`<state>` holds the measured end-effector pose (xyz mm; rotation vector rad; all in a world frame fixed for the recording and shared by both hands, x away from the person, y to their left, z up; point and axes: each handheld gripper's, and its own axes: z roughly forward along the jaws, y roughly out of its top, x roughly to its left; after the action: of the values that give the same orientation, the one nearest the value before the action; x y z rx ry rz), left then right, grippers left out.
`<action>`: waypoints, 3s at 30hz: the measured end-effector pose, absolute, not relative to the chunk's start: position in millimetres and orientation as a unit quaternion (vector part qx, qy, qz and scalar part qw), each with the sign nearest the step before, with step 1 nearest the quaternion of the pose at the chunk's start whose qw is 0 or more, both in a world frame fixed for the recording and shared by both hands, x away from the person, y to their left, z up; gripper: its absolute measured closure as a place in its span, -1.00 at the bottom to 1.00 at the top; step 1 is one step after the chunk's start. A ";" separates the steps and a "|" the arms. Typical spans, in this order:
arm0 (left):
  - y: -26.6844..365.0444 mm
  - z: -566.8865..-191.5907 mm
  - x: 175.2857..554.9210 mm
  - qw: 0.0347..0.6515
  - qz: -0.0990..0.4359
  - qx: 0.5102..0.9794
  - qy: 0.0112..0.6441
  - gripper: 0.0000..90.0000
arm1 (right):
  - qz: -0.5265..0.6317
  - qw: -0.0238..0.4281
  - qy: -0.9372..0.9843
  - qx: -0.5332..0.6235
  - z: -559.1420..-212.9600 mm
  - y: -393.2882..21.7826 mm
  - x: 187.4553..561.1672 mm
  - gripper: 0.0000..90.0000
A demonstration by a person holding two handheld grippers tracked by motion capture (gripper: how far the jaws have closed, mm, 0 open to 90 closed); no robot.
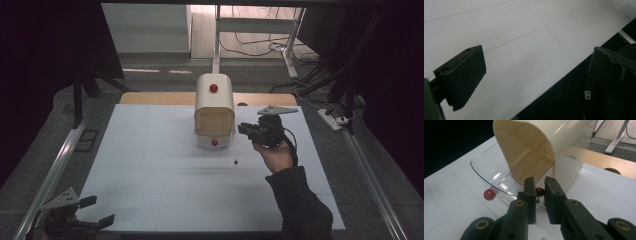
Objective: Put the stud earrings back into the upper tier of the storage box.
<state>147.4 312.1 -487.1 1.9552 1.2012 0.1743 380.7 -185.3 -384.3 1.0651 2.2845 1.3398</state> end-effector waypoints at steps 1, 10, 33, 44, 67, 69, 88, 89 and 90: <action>312.1 -487.1 147.3 0.408 0.069 0.776 0.477 -0.97 | 0.465 0.143 0.793 0.367 -383.5 -184.0 380.7 0.77; 312.3 -487.1 147.3 0.409 0.069 0.776 0.476 -0.96 | 0.465 0.139 0.797 0.358 -382.8 -171.7 381.9 0.76; 312.2 -487.0 147.1 0.408 0.070 0.777 0.475 -0.96 | 0.458 0.150 0.807 0.340 -384.9 -150.1 383.7 0.61; 311.9 -487.1 147.2 0.407 0.070 0.777 0.475 -0.96 | 0.444 0.149 0.807 0.360 -382.0 -165.6 379.9 0.18; 311.9 -487.1 147.5 0.408 0.068 0.776 0.476 -0.96 | 0.408 0.141 0.812 0.393 -406.6 -197.0 367.2 -0.61; 312.0 -487.2 147.6 0.408 0.068 0.776 0.476 -0.96 | 0.402 0.142 0.814 0.394 -409.4 -198.3 366.7 -0.66; 312.0 -487.0 147.2 0.408 0.069 0.777 0.474 -0.96 | 0.376 0.148 0.821 0.404 -433.6 -201.0 369.3 -0.97; 312.0 -487.0 147.2 0.408 0.069 0.777 0.474 -0.96 | 0.374 0.148 0.821 0.405 -435.4 -200.6 369.5 -0.98; 312.0 -486.9 147.1 0.408 0.069 0.777 0.474 -0.96 | 0.372 0.148 0.822 0.404 -437.0 -200.6 369.8 -0.99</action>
<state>147.1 312.0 -486.9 1.9587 1.1946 0.1734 369.8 -200.6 -437.0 1.1626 2.3648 1.0684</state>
